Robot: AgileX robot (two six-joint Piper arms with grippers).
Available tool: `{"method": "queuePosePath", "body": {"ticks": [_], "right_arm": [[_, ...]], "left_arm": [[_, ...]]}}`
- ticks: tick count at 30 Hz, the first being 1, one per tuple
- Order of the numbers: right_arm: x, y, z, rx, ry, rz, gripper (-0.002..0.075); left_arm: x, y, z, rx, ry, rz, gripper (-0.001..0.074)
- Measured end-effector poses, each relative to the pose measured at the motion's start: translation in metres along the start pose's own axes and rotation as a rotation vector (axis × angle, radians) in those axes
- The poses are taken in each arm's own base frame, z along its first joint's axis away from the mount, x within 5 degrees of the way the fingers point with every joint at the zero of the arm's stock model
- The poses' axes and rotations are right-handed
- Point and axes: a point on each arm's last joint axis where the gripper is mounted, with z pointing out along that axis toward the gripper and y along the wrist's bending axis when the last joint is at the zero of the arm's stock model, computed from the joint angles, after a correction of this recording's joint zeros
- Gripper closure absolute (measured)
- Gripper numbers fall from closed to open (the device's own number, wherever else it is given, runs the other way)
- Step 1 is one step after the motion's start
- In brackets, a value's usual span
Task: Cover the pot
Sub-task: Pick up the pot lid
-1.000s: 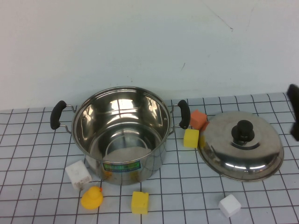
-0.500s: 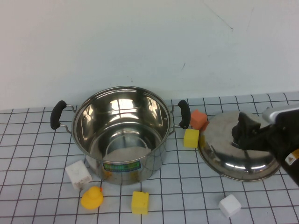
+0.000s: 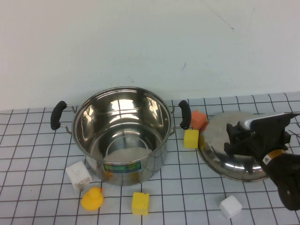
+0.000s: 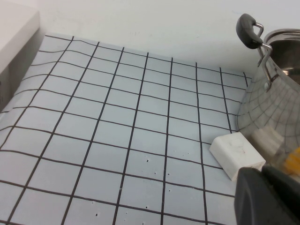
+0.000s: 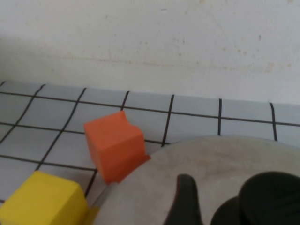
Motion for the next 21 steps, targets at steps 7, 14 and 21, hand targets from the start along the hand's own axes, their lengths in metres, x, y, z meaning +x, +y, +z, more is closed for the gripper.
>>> {"method": "queuePosePath", "body": {"ticks": [7,14,21], "right_arm": [[0.011,0.000,0.015,0.020,0.004,-0.007,0.0188],[0.013,-0.006,0.016,0.060,0.002,-0.004,0.0206],[0.011,-0.010,0.018,0.073,-0.015,-0.006,0.0384]], "left_arm": [[0.000,0.000,0.000,0.000,0.000,0.000,0.0738],[0.000,0.000,0.000,0.000,0.000,0.000,0.0738],[0.000,0.000,0.000,0.000,0.000,0.000,0.0738]]}}
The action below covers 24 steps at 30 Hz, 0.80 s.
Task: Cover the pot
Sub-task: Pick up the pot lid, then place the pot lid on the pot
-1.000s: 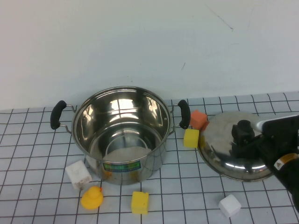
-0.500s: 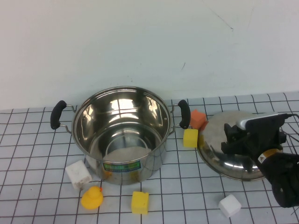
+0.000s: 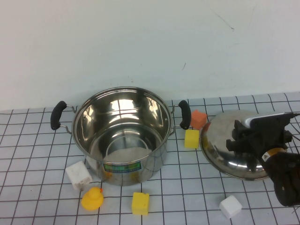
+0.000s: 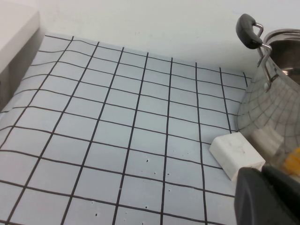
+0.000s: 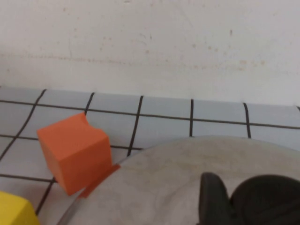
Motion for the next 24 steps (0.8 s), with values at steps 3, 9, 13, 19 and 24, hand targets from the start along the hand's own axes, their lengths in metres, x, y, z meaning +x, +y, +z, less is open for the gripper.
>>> {"method": "queuePosePath", "body": {"ticks": [3,9,13,19,24], "right_arm": [[-0.002,0.000,-0.001,0.000,0.000,0.000,0.0384],[-0.035,-0.005,-0.024,0.016,-0.039,-0.011,0.0384],[-0.083,-0.013,-0.052,0.049,-0.163,-0.031,0.0384],[-0.150,-0.020,-0.105,0.033,-0.220,-0.033,0.0384],[-0.197,-0.016,-0.142,-0.066,-0.236,-0.041,0.0384]], "left_arm": [[0.000,0.000,0.000,0.000,0.000,0.000,0.0738],[0.000,0.000,0.000,0.000,0.000,0.000,0.0738],[0.000,0.000,0.000,0.000,0.000,0.000,0.0738],[0.000,0.000,0.000,0.000,0.000,0.000,0.0738],[0.000,0.000,0.000,0.000,0.000,0.000,0.0738]]}}
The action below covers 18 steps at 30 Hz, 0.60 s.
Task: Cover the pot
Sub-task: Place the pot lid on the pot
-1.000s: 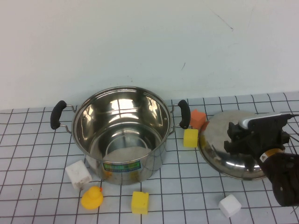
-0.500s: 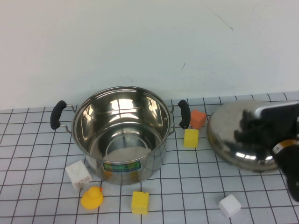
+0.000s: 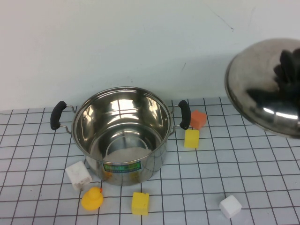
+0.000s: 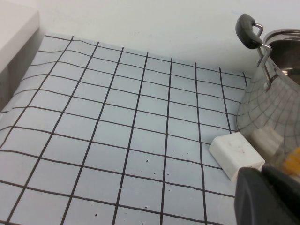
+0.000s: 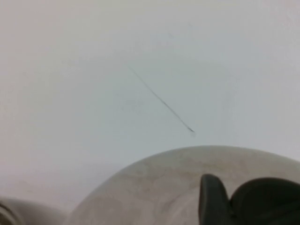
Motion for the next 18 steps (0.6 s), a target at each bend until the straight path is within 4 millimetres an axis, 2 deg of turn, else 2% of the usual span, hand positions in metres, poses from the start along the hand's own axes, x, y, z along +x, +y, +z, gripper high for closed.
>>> {"method": "queuePosePath", "body": {"ticks": [2,5,8,11,18], "right_arm": [[-0.020,0.005,-0.001,-0.059,-0.001,-0.005,0.0384],[-0.038,0.020,0.007,-0.140,-0.001,-0.015,0.0384],[-0.043,0.044,0.025,-0.219,0.003,-0.024,0.0384],[-0.038,0.077,0.048,-0.301,0.025,-0.034,0.0384],[-0.002,0.152,0.108,-0.441,0.084,-0.074,0.0384]], "left_arm": [[0.000,0.000,0.000,0.000,0.000,0.000,0.0738],[0.000,0.000,0.000,0.000,0.000,0.000,0.0738],[0.000,0.000,0.000,0.000,0.000,0.000,0.0738],[0.000,0.000,0.000,0.000,0.000,0.000,0.0738],[0.000,0.000,0.000,0.000,0.000,0.000,0.0738]]}}
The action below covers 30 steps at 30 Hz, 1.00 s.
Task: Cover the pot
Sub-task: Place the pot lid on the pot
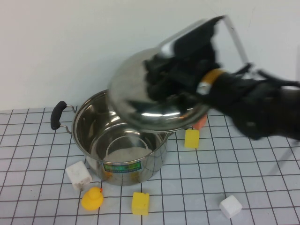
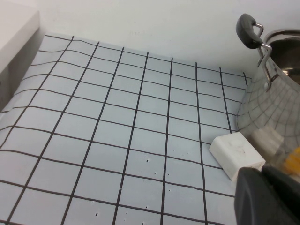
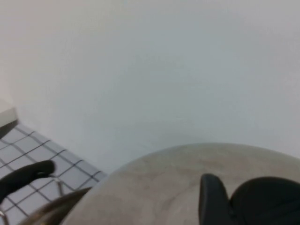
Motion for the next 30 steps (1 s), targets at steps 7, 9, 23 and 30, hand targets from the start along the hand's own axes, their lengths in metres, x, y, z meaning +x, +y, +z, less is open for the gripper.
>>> {"method": "queuePosePath", "body": {"ticks": [7,9,23,30], "right_arm": [[0.026,0.032,0.058,-0.070,0.019,-0.025,0.0384],[0.031,0.035,0.067,-0.077,0.023,-0.026,0.0384],[0.042,0.055,0.077,-0.114,0.045,0.012,0.0384],[0.046,0.057,0.078,-0.121,0.053,0.021,0.0384]], "left_arm": [[0.000,0.000,0.000,0.000,0.002,0.000,0.0738],[0.000,0.000,0.000,0.000,0.002,0.000,0.0738],[0.000,0.000,0.000,0.000,0.002,-0.001,0.0738],[0.000,0.000,0.000,0.000,0.002,-0.001,0.0738]]}}
